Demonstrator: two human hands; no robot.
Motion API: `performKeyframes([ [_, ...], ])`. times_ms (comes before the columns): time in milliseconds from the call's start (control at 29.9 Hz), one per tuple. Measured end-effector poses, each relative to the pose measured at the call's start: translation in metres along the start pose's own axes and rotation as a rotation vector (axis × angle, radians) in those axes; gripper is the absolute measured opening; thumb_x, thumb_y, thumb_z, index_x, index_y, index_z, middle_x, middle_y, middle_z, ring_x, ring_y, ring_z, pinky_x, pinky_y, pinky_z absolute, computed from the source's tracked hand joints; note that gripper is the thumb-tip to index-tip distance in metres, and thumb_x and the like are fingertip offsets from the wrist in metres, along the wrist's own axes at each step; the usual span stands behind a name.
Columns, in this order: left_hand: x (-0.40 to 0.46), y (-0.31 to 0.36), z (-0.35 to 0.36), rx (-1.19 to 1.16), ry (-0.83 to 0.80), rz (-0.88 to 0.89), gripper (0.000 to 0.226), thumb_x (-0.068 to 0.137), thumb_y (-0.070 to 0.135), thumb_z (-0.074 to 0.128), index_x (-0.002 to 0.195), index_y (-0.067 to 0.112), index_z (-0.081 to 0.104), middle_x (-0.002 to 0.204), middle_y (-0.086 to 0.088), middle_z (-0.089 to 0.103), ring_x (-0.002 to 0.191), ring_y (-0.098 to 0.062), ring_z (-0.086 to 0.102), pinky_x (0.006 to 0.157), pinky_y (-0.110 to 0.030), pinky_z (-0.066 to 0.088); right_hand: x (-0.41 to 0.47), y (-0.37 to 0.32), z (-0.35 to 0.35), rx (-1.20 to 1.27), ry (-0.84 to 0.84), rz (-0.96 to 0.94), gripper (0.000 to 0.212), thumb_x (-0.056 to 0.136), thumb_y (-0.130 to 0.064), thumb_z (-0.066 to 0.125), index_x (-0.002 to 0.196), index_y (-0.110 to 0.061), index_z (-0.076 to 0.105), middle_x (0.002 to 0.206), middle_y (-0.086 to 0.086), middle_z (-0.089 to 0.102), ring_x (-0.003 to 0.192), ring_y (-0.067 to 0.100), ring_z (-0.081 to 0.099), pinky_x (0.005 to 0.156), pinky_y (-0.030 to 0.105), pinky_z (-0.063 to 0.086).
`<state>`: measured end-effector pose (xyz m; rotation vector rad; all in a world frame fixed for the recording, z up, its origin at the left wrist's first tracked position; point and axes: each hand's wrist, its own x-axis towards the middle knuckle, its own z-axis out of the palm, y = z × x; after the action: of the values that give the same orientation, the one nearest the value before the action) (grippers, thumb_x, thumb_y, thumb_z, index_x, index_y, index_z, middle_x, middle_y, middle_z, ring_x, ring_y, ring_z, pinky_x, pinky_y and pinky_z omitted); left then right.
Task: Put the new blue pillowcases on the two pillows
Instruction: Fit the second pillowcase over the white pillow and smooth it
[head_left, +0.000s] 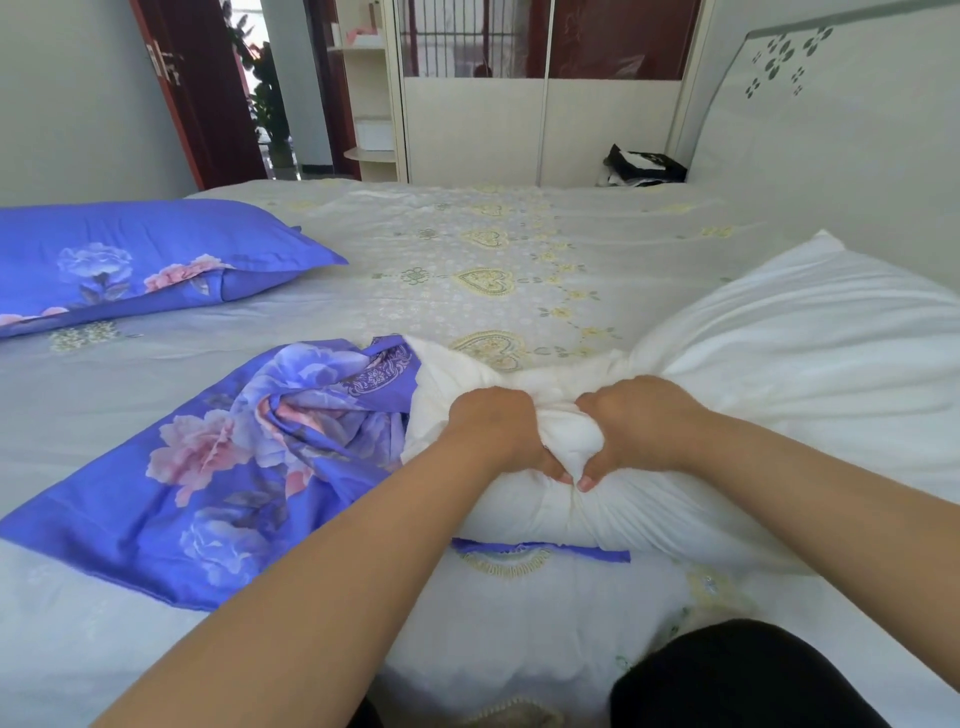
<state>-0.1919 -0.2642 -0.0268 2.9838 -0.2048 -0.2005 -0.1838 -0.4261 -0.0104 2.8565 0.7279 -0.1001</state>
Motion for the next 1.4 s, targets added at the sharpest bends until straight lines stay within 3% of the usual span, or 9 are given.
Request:
performKeyframes([
  [234, -0.013, -0.01, 0.012, 0.392, 0.417, 0.354, 0.095, 0.055, 0.086, 0.054, 0.114, 0.012, 0.056, 0.13, -0.009, 0.046, 0.132, -0.028, 0.031, 0.116, -0.037, 0.008, -0.028, -0.004, 0.009, -0.124, 0.26, -0.063, 0.07, 0.058, -0.082, 0.057, 0.088, -0.018, 0.057, 0.084, -0.002, 0.061, 0.079, 0.019, 0.056, 0.066, 0.029, 0.036],
  [334, -0.017, -0.013, 0.012, 0.332, 0.362, 0.396, 0.086, 0.058, 0.082, 0.059, 0.105, 0.011, 0.049, 0.104, -0.004, 0.057, 0.1, -0.023, 0.054, 0.088, -0.03, 0.03, -0.036, -0.009, 0.014, -0.178, 0.404, -0.106, 0.08, 0.052, -0.089, 0.044, 0.072, -0.014, 0.065, 0.079, 0.002, 0.059, 0.079, 0.023, 0.056, 0.071, 0.034, 0.043],
  [401, -0.022, -0.011, 0.012, 0.313, 0.39, 0.41, 0.081, 0.06, 0.08, 0.06, 0.102, 0.012, 0.046, 0.098, -0.003, 0.058, 0.089, -0.022, 0.056, 0.068, -0.029, 0.028, -0.039, -0.01, 0.014, -0.208, 0.402, -0.134, 0.086, 0.053, -0.088, 0.042, 0.075, -0.009, 0.068, 0.107, 0.012, 0.062, 0.105, 0.032, 0.056, 0.091, 0.038, 0.038],
  [568, -0.034, -0.014, 0.018, 0.15, 0.411, 0.463, 0.071, 0.062, 0.072, 0.067, 0.095, 0.011, 0.052, 0.089, -0.006, 0.065, 0.081, -0.026, 0.06, 0.063, -0.03, 0.03, -0.039, -0.02, 0.012, -0.316, 0.267, -0.203, 0.094, 0.055, -0.077, 0.05, 0.105, 0.003, 0.064, 0.138, 0.025, 0.047, 0.136, 0.04, 0.034, 0.115, 0.041, 0.01],
  [668, -0.041, -0.017, 0.021, 0.122, 0.474, 0.532, 0.059, 0.057, 0.066, 0.075, 0.075, 0.015, 0.05, 0.068, -0.004, 0.063, 0.06, -0.026, 0.059, 0.054, -0.026, 0.026, -0.041, -0.021, 0.013, -0.22, 0.243, -0.203, 0.098, 0.059, -0.079, 0.05, 0.117, -0.001, 0.057, 0.144, 0.02, 0.041, 0.134, 0.035, 0.039, 0.115, 0.039, 0.021],
  [868, -0.052, -0.016, 0.024, 0.09, 0.486, 0.535, 0.053, 0.062, 0.058, 0.076, 0.079, 0.012, 0.056, 0.07, -0.006, 0.065, 0.062, -0.029, 0.06, 0.054, -0.026, 0.028, -0.044, -0.033, 0.004, -0.222, 0.223, -0.209, 0.132, 0.054, -0.087, 0.051, 0.15, -0.021, -0.011, 0.131, -0.002, 0.044, 0.111, 0.02, 0.04, 0.096, 0.032, 0.029],
  [1035, -0.056, -0.023, 0.018, -0.033, 0.433, 0.465, 0.053, 0.069, 0.055, 0.073, 0.103, 0.015, 0.062, 0.087, -0.005, 0.069, 0.08, -0.028, 0.062, 0.062, -0.031, 0.036, -0.042, -0.051, 0.009, -0.28, 0.313, -0.206, 0.089, 0.05, -0.067, 0.062, 0.112, -0.003, 0.058, 0.098, 0.008, 0.057, 0.098, 0.032, 0.053, 0.093, 0.035, 0.029],
  [1202, -0.058, -0.022, 0.013, -0.087, 0.339, 0.382, 0.043, 0.071, 0.05, 0.074, 0.093, 0.016, 0.06, 0.084, -0.005, 0.066, 0.079, -0.025, 0.059, 0.062, -0.03, 0.033, -0.038, -0.052, 0.013, -0.309, 0.377, -0.222, 0.085, 0.044, -0.078, 0.052, 0.089, -0.006, 0.062, 0.085, 0.008, 0.06, 0.1, 0.032, 0.059, 0.107, 0.047, 0.031],
  [1402, -0.058, -0.022, 0.012, -0.096, 0.325, 0.364, 0.048, 0.071, 0.049, 0.074, 0.108, 0.021, 0.059, 0.092, -0.002, 0.066, 0.086, -0.024, 0.059, 0.064, -0.028, 0.032, -0.033, -0.053, 0.008, -0.201, 0.295, -0.166, 0.082, 0.054, -0.077, 0.063, 0.105, -0.013, 0.057, 0.096, 0.001, 0.058, 0.093, 0.021, 0.056, 0.085, 0.031, 0.041],
])
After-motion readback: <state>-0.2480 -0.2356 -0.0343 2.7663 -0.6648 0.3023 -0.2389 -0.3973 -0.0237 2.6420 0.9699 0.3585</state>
